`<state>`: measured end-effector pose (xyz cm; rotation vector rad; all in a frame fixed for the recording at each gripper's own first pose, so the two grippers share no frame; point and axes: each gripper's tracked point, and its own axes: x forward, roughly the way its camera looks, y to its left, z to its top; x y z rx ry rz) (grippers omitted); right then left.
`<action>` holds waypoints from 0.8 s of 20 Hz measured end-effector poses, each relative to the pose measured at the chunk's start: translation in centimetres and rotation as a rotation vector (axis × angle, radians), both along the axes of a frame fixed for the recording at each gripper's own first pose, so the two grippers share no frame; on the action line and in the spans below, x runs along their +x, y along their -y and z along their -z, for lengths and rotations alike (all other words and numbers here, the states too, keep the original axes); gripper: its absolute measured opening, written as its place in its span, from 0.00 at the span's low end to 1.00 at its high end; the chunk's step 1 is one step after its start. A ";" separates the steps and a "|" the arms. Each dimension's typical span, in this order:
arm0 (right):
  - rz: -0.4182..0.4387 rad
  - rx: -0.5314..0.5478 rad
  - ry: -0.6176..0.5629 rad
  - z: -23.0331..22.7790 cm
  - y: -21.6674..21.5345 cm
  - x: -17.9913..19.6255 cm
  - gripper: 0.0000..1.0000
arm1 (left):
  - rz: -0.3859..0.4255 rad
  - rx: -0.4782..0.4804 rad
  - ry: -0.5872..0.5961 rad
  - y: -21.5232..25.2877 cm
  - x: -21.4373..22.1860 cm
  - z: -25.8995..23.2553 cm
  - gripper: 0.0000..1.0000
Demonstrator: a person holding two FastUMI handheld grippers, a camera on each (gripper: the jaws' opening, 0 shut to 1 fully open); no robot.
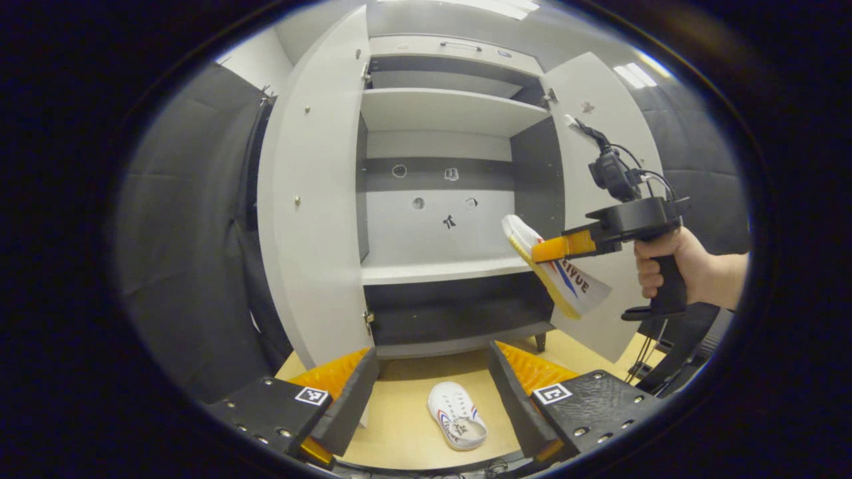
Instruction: Grab one shoe with the right hand and put it into the shoe cabinet, grab the other shoe with the left hand and put it into the shoe cabinet; then close the right door with the right hand and the left door with the left hand.
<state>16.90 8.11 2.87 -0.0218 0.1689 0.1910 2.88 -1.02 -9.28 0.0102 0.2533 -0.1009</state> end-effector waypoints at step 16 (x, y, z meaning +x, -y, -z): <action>0.140 0.063 0.123 -7.3 4.7 19.1 0.01 | -0.082 -0.036 -0.024 0.6 7.2 -0.6 1.00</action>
